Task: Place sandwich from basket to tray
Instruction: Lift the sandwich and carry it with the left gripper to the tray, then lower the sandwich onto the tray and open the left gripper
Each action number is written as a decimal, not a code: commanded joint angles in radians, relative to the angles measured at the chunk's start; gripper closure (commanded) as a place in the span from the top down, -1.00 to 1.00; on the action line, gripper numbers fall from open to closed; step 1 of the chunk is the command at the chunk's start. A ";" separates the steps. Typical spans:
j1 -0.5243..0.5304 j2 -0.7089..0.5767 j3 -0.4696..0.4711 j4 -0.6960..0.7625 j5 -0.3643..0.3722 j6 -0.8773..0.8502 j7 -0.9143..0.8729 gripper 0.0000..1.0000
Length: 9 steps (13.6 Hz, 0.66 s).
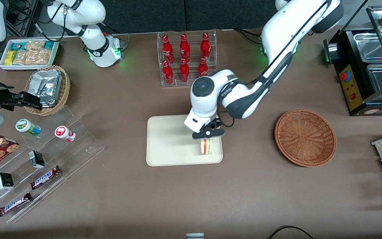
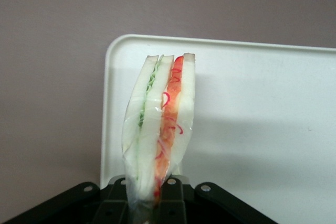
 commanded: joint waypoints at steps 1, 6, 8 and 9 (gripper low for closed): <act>-0.067 0.061 0.034 0.102 0.023 -0.022 -0.024 -0.74; -0.150 0.114 0.108 0.133 0.024 -0.009 -0.059 -0.74; -0.168 0.124 0.119 0.137 0.032 0.002 -0.081 -0.74; -0.171 0.130 0.123 0.140 0.032 0.011 -0.084 -0.74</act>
